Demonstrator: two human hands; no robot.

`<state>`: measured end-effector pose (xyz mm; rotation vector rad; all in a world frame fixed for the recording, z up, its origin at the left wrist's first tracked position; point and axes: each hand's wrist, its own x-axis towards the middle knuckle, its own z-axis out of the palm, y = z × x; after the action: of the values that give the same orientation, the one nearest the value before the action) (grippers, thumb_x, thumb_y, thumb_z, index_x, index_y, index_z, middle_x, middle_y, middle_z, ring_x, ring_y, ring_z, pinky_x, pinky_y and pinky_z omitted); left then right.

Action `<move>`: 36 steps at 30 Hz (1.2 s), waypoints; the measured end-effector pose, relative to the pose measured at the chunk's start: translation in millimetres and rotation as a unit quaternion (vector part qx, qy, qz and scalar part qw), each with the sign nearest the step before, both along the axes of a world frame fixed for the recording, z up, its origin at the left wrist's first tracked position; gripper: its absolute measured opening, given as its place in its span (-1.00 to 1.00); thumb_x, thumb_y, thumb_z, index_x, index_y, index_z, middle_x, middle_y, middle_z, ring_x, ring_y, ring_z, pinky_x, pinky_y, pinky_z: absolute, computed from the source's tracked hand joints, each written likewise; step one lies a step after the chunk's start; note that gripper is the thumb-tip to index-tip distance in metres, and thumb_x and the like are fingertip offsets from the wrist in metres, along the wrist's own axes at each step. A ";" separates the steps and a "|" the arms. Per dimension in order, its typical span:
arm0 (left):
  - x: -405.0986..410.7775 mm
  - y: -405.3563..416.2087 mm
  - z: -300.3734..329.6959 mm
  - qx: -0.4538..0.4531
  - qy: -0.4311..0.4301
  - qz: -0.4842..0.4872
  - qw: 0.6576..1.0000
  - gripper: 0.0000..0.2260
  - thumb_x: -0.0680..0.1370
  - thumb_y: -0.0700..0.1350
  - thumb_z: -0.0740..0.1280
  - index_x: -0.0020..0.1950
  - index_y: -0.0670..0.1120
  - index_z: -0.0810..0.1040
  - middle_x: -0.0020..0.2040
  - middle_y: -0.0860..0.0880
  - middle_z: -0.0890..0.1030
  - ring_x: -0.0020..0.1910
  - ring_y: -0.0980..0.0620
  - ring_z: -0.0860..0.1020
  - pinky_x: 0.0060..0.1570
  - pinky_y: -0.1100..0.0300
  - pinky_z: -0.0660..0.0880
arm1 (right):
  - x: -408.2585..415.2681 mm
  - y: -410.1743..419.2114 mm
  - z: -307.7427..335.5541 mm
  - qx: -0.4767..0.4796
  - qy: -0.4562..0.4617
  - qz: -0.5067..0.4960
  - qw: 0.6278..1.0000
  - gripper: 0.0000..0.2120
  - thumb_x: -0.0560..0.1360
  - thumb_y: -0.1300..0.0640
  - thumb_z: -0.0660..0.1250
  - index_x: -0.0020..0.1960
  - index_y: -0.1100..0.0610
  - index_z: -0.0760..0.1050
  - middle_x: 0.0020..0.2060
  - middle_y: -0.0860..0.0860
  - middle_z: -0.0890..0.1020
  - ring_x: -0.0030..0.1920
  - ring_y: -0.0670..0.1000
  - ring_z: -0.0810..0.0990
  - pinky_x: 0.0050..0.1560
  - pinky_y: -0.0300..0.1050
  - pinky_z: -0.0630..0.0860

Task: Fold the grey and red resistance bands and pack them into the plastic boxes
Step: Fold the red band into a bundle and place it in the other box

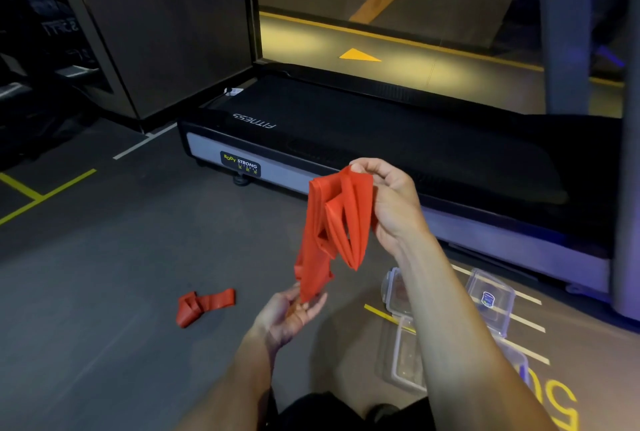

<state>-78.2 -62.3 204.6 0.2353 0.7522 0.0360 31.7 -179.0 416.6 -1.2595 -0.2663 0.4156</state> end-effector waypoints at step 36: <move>-20.6 8.8 -8.6 0.028 -0.176 -0.053 0.983 -0.72 0.35 -0.02 0.46 0.00 -0.07 0.53 0.36 -0.28 0.51 0.45 -0.39 0.41 0.33 -0.41 0.38 | -14.6 7.8 -0.5 0.025 0.021 0.061 0.998 -0.94 0.60 0.26 0.37 -0.04 0.16 0.60 -0.20 0.11 0.66 -0.31 -0.02 0.60 -0.31 -0.16 0.57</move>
<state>-98.8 -53.5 195.9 0.3129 0.3857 -0.0030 17.0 -171.2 416.1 -1.1887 -0.3175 0.5372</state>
